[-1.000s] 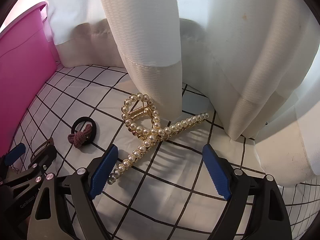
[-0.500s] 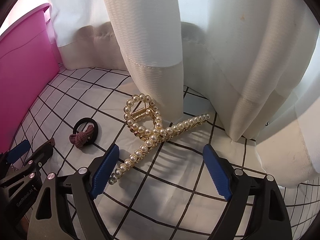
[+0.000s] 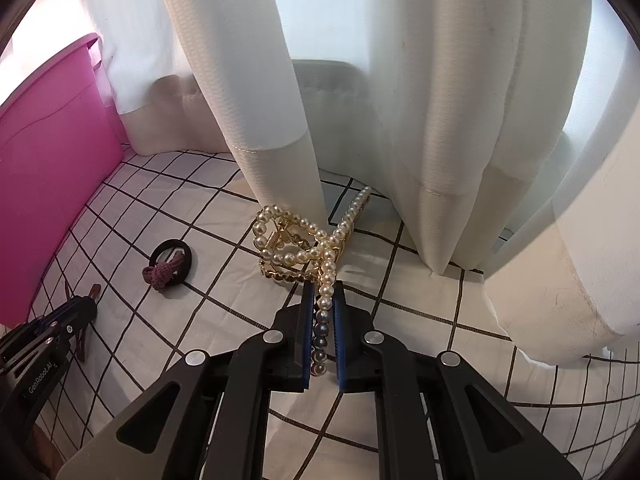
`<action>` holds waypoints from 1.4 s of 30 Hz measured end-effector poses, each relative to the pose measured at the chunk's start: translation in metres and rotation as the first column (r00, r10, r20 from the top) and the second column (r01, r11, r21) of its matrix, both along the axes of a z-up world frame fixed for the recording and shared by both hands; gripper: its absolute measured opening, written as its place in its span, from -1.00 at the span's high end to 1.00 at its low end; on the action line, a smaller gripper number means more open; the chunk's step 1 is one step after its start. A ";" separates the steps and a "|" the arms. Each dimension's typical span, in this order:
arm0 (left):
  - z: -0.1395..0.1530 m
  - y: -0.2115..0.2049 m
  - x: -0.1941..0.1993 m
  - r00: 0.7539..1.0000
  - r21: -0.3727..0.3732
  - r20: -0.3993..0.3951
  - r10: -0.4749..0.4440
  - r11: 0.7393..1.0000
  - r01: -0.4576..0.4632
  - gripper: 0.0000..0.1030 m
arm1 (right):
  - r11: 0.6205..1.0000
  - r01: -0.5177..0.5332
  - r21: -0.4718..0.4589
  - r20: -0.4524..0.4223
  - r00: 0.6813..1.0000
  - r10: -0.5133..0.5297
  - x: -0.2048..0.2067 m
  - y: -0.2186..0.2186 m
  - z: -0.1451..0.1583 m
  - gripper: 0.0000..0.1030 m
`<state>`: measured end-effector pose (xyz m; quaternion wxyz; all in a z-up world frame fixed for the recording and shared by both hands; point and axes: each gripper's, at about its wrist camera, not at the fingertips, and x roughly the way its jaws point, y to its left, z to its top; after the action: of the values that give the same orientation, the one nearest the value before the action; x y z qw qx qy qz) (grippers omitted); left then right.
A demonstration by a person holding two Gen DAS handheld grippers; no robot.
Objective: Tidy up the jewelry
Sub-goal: 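Close the left tool on the brown hair clip while the right tool grasps the pearl claw, then lift the hair clip and pearl claw with both tools and carry them over the tub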
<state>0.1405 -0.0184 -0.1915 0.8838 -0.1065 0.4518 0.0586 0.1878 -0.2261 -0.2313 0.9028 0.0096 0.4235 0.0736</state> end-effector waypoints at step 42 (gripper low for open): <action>0.141 -0.006 -0.131 0.982 -0.011 0.171 0.082 0.997 -0.081 0.75 | 0.957 -0.280 0.075 0.205 0.944 0.260 -0.129 -0.006 0.139 0.86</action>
<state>0.0091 -0.0246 -0.0502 0.9160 -0.1315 0.3696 0.0844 0.0588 -0.2322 -0.0926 0.9193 -0.0094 0.3270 0.2190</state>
